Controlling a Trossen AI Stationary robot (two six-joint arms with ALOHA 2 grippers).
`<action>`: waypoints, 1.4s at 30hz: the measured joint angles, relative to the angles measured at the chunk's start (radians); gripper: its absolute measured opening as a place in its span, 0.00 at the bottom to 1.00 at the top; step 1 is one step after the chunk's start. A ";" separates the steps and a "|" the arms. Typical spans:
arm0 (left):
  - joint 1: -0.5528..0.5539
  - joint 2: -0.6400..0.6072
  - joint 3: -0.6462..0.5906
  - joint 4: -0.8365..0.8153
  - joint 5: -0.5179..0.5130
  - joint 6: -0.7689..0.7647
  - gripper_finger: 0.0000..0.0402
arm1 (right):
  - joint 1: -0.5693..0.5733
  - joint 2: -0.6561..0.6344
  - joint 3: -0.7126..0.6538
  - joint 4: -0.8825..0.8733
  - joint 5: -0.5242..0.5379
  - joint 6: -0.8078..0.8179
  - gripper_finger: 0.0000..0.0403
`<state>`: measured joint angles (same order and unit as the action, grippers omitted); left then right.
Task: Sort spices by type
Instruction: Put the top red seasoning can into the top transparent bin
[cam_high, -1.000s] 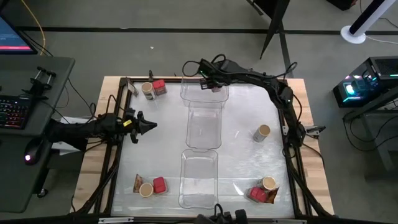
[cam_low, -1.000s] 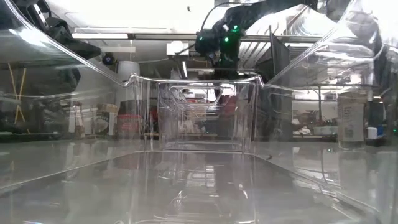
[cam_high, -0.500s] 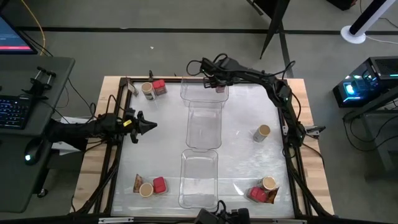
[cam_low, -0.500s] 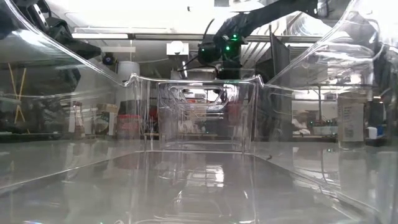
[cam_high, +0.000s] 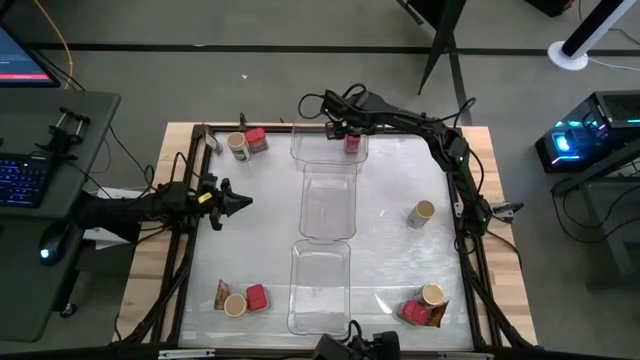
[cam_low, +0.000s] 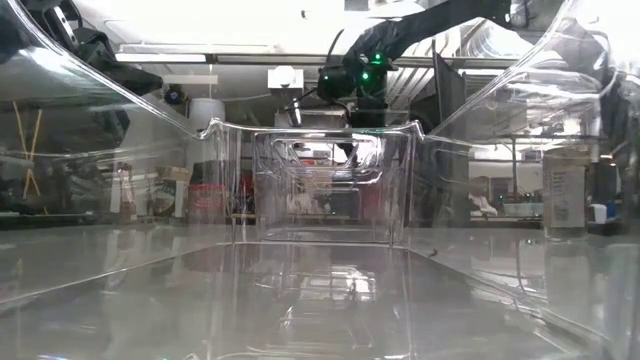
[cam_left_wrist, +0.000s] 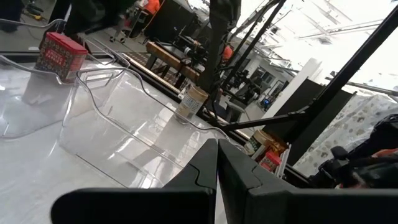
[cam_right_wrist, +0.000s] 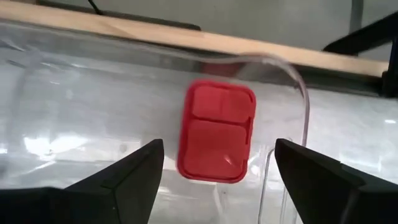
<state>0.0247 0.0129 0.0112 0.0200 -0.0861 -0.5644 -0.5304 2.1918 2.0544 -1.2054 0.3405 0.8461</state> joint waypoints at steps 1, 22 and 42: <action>0.000 0.000 0.000 0.000 0.000 0.000 0.00 | 0.000 0.000 0.021 -0.003 0.000 -0.011 0.76; 0.000 0.000 0.000 0.065 -0.063 -0.045 0.00 | 0.082 0.000 0.246 0.478 -0.462 -0.385 0.76; 0.001 0.000 0.000 0.376 -0.450 -0.615 0.00 | 0.033 -0.098 0.274 0.310 -0.523 -0.505 0.76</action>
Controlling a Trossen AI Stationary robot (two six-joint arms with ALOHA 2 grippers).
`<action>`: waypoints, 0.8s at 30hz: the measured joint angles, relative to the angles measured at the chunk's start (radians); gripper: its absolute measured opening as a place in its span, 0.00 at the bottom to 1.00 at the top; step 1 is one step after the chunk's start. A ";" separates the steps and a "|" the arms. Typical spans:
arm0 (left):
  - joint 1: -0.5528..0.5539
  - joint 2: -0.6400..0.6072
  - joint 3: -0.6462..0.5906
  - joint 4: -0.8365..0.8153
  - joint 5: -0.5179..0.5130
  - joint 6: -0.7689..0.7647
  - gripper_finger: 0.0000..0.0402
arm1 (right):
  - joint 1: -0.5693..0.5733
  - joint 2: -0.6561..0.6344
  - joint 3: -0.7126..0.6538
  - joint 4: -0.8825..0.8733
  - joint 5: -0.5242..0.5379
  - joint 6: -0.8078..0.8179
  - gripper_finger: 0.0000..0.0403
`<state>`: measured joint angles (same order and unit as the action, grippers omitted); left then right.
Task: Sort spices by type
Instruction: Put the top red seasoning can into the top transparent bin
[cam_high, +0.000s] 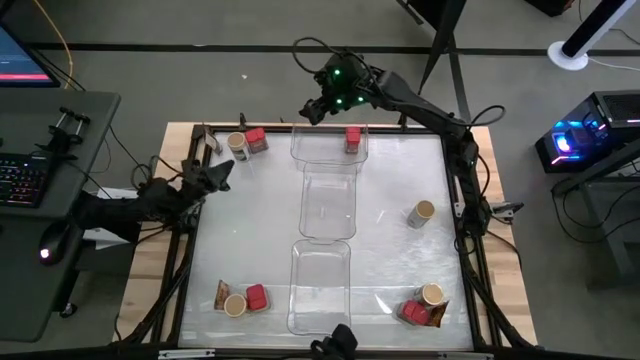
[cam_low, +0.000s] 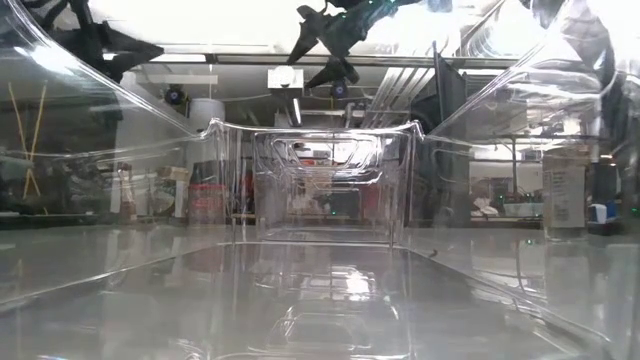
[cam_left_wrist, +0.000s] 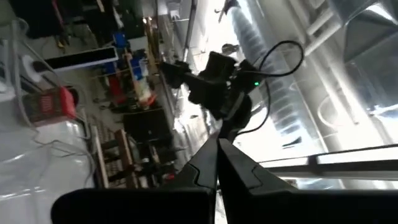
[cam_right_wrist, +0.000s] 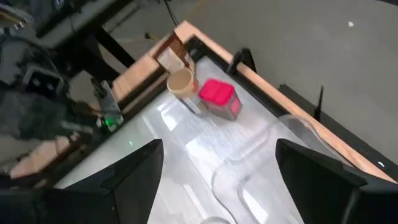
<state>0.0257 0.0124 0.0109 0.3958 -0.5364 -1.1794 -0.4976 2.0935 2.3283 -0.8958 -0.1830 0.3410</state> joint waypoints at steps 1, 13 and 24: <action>0.000 0.000 0.000 0.001 -0.009 0.006 0.00 | 0.000 -0.002 0.000 -0.009 0.005 -0.008 0.76; 0.250 0.446 0.335 -0.128 0.129 0.239 0.00 | -0.002 -0.009 0.000 -0.021 0.007 -0.028 0.76; 0.807 1.121 0.883 -0.749 0.863 0.549 0.00 | -0.002 -0.122 0.000 -0.006 -0.001 -0.030 0.76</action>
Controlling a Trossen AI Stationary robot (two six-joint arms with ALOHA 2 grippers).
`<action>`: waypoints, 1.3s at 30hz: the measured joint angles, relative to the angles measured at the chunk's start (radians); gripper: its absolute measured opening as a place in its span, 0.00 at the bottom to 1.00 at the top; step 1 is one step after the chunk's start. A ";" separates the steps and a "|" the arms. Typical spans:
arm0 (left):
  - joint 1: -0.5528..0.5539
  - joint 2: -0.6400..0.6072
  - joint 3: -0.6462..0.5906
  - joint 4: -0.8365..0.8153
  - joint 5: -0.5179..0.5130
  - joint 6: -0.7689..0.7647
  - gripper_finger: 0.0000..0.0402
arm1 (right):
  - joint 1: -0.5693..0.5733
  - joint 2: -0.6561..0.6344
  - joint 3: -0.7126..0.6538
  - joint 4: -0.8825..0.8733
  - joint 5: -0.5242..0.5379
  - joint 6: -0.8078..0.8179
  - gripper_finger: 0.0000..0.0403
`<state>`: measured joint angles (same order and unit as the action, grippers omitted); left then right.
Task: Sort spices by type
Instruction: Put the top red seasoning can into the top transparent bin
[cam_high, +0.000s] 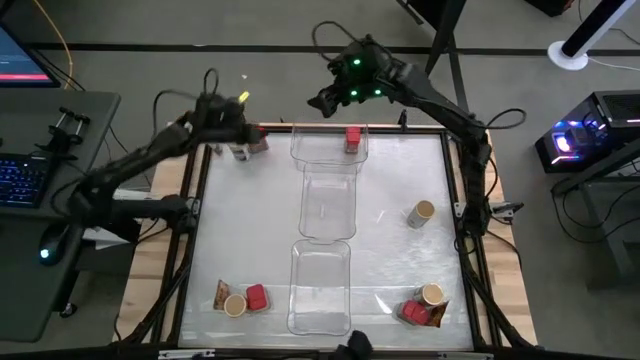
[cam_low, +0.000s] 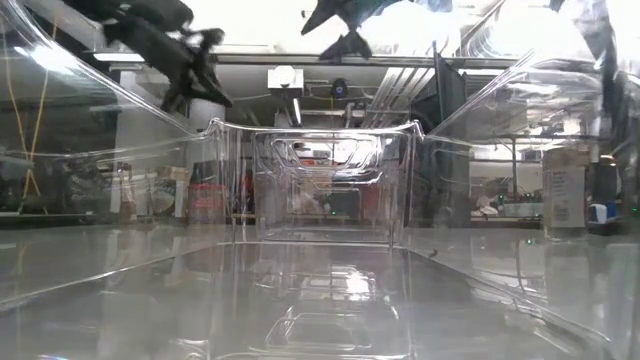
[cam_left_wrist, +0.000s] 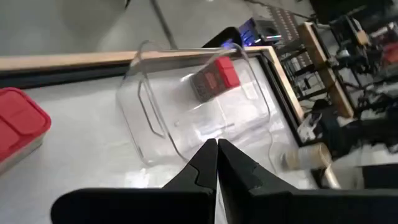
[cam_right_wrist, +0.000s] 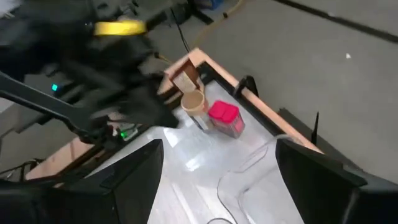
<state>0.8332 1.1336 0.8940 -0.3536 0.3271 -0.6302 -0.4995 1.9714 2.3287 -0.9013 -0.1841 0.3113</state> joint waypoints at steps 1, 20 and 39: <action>0.022 0.042 0.027 -0.002 0.027 -0.004 0.00 | 0.000 -0.013 0.000 -0.002 0.000 -0.002 0.76; 0.085 0.583 0.417 -0.412 -0.307 0.508 0.00 | 0.008 -0.087 -0.001 -0.067 0.077 -0.022 0.76; -0.008 0.672 0.495 -0.628 -0.449 0.525 0.00 | 0.002 -0.087 -0.003 -0.068 0.077 -0.025 0.76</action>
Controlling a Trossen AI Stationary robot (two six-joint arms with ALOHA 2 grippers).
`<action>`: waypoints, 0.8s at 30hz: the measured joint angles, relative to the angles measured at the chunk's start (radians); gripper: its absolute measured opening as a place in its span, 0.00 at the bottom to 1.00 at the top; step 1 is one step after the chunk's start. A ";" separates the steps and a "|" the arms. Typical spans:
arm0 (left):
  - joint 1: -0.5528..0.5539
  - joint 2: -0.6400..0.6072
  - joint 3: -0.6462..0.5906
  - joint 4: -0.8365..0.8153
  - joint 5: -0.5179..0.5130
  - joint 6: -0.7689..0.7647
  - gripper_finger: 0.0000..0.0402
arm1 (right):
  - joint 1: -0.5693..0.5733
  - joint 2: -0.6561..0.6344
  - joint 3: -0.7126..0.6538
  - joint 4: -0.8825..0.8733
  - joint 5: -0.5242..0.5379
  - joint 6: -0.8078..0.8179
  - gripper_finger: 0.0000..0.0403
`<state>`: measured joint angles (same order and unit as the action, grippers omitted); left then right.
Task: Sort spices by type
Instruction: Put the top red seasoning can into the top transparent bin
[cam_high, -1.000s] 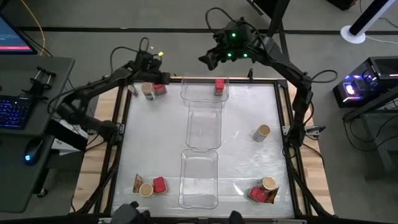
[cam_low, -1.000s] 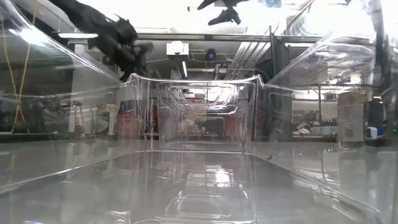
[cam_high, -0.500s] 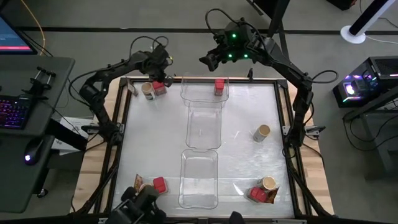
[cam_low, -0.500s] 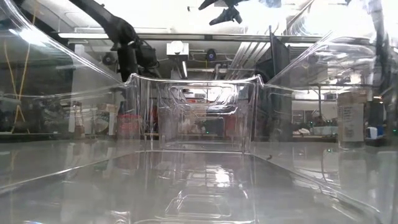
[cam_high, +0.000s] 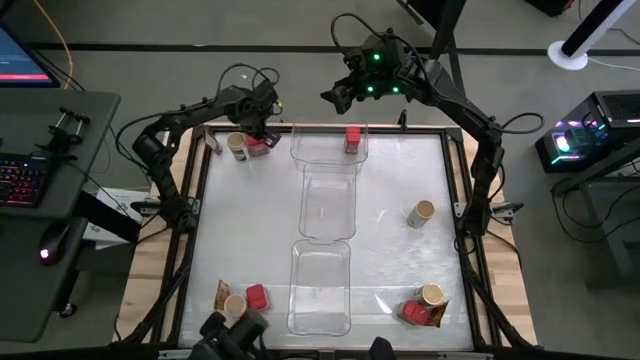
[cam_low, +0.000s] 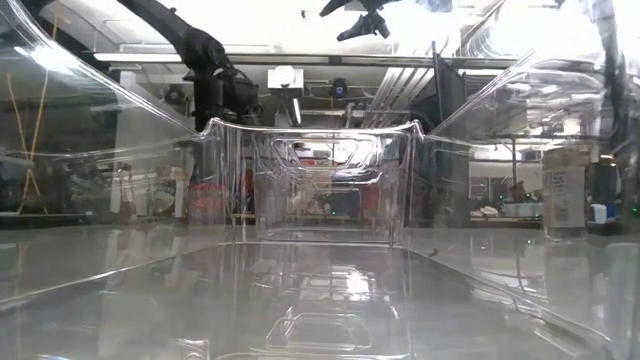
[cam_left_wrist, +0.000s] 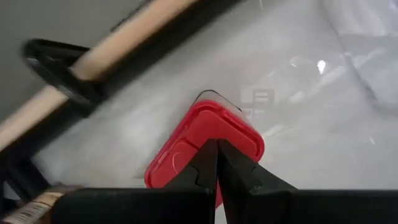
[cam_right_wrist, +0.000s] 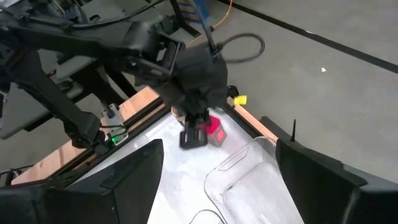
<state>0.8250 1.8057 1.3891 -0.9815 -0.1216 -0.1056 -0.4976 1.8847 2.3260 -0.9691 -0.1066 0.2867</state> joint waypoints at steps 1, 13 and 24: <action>-0.018 0.000 0.000 0.000 0.005 -0.011 0.00 | 0.000 0.000 0.000 0.000 0.000 0.000 0.76; -0.254 -0.004 0.000 -0.209 0.031 -0.023 0.00 | 0.000 0.000 0.000 -0.004 0.000 -0.014 0.76; -0.378 -0.108 0.036 -0.306 0.024 0.136 0.00 | 0.000 0.000 -0.001 -0.006 -0.001 -0.026 0.76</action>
<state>0.4466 1.6976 1.4250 -1.2873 -0.0975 0.0308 -0.4976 1.8847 2.3253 -0.9752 -0.1074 0.2607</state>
